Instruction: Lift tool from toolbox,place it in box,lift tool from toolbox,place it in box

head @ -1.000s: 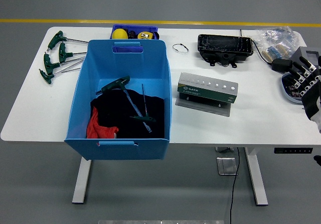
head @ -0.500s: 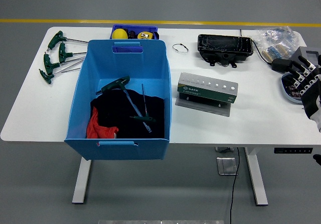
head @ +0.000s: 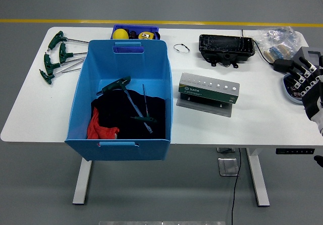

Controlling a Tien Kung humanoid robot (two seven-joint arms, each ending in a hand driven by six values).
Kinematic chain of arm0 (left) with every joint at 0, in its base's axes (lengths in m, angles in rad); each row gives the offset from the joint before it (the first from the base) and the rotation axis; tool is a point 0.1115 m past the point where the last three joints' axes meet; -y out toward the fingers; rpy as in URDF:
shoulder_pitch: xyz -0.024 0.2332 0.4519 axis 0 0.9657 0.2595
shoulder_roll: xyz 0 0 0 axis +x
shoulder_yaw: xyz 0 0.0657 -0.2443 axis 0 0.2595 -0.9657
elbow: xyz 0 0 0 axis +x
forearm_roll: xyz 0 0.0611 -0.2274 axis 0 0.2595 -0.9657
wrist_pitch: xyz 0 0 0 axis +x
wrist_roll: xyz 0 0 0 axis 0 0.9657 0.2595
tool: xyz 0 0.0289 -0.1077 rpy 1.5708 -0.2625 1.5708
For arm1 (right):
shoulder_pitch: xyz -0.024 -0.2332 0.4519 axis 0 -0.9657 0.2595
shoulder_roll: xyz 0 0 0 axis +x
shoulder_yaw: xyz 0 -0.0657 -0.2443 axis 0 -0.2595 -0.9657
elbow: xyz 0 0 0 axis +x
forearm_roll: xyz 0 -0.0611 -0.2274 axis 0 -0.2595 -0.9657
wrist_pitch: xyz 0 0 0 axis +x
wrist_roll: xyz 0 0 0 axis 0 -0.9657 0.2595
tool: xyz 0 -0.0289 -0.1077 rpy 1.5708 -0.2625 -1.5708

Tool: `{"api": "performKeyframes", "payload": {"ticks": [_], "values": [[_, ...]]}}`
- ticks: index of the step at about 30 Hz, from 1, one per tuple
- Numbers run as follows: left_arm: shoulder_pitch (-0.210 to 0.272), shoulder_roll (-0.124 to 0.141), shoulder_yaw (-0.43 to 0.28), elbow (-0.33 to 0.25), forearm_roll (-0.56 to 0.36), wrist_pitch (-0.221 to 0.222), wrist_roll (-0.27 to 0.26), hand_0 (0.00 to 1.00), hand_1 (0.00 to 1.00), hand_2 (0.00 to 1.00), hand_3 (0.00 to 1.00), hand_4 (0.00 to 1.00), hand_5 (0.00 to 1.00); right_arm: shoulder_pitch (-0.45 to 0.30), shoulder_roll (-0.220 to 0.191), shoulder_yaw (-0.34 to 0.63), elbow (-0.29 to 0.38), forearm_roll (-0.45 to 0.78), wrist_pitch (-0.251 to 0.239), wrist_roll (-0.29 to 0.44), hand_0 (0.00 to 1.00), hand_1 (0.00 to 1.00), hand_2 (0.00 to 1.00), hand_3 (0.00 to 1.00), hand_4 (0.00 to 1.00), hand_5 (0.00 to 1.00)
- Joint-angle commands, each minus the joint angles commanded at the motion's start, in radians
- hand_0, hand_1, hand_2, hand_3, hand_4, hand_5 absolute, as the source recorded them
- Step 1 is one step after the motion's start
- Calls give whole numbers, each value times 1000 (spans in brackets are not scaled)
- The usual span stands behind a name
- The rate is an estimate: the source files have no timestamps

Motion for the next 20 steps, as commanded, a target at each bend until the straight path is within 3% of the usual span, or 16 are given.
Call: {"api": "performKeyframes", "payload": {"ticks": [20], "values": [[0, 1, 6, 0, -2, -2, 1, 512, 486, 526, 756, 804, 789, -4, 7, -1, -1, -1, -4, -3, 846, 814, 843, 860, 998, 998]]}}
